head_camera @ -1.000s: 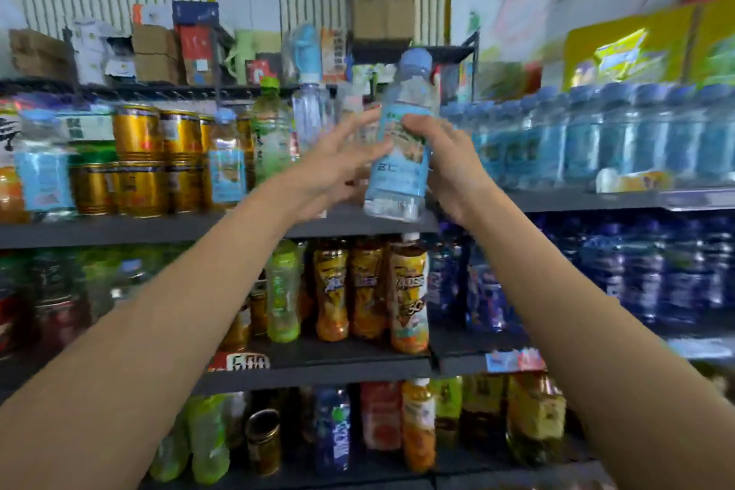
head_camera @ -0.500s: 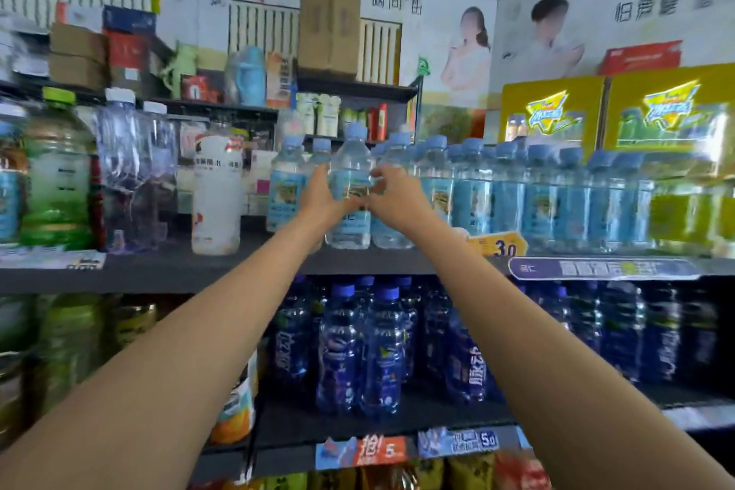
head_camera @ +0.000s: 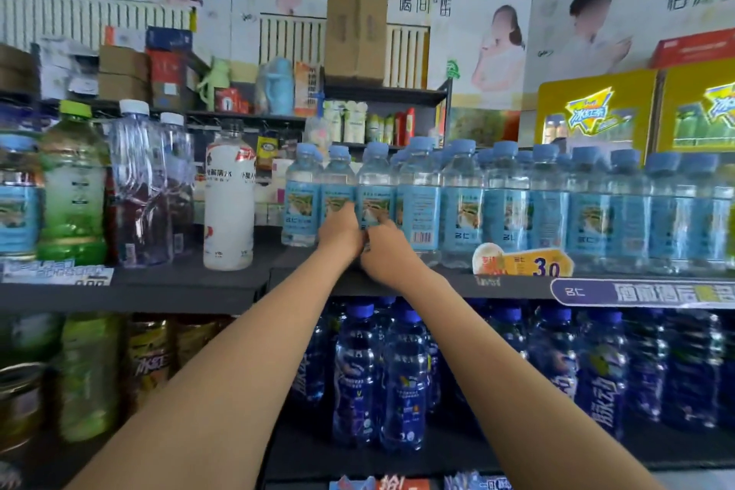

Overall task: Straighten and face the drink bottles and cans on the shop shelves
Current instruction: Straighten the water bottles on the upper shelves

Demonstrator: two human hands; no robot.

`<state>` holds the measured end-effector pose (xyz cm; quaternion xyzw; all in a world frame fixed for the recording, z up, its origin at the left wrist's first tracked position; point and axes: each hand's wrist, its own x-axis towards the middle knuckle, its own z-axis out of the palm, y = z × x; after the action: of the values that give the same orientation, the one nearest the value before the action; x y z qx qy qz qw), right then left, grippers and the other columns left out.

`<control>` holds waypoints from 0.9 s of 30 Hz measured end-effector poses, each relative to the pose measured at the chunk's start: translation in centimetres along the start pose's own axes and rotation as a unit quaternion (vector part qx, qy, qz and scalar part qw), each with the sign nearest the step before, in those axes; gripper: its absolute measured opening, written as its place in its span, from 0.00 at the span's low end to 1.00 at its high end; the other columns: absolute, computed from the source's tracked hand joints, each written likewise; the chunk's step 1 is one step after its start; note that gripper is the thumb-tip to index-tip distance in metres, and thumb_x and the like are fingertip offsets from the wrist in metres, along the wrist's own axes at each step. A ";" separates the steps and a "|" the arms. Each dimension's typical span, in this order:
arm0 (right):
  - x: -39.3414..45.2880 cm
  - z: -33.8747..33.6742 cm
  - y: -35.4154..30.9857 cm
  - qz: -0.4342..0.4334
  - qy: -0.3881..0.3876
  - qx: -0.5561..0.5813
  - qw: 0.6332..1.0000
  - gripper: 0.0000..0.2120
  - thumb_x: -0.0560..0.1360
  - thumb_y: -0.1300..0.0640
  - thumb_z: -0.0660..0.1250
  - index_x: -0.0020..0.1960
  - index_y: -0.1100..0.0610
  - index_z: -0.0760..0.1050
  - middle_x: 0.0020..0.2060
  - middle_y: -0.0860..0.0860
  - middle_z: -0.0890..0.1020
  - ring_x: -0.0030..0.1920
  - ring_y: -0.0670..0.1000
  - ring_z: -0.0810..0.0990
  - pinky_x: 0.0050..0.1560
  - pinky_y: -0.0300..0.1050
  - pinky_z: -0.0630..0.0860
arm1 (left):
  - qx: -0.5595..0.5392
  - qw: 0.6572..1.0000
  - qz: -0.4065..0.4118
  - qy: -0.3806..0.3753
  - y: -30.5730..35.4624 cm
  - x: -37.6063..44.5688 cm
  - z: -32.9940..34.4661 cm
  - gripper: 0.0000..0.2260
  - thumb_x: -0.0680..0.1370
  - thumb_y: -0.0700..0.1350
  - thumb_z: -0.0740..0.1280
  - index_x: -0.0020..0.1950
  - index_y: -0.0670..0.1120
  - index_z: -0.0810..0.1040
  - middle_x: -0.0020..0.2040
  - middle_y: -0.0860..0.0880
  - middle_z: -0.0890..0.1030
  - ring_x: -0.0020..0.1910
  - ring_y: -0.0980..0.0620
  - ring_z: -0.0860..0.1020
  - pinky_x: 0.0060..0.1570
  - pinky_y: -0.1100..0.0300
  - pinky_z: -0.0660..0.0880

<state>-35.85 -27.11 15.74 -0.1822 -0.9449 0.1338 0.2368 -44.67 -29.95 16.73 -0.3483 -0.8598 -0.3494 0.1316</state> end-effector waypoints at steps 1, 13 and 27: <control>0.1 0.2 -0.2 0.005 0.000 -0.007 1.000 0.14 0.77 0.66 0.57 0.62 0.67 0.69 0.73 0.66 0.56 0.69 0.61 0.63 0.61 0.48 0.66 | -0.004 1.000 0.001 -0.005 -0.1 0.1 -0.2 0.17 0.80 0.39 0.57 0.69 0.42 0.65 0.65 0.39 0.72 0.61 0.40 0.72 0.58 0.49 0.69; -0.1 7.8 -16.1 -0.177 0.266 0.179 0.930 0.13 0.76 0.68 0.57 0.58 0.62 0.73 0.58 0.57 0.72 0.52 0.54 0.75 0.46 0.40 0.70 | -0.253 0.896 0.075 0.358 -14.2 -6.4 -11.3 0.12 0.75 0.33 0.59 0.57 0.42 0.71 0.52 0.48 0.74 0.45 0.54 0.73 0.44 0.65 0.71; 1.7 37.0 -41.3 -0.137 -0.041 0.222 0.965 0.20 0.75 0.66 0.61 0.66 0.63 0.67 0.60 0.60 0.76 0.62 0.59 0.74 0.59 0.47 0.68 | -0.108 0.940 -0.134 0.294 -54.1 -13.8 -22.0 0.18 0.74 0.34 0.65 0.63 0.39 0.67 0.61 0.42 0.73 0.61 0.45 0.72 0.59 0.60 0.67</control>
<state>-67.17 -69.64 -1.10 0.0118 -0.9163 0.3137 0.2488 -72.40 -79.95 -1.44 -0.1242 -0.7783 -0.5416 0.2922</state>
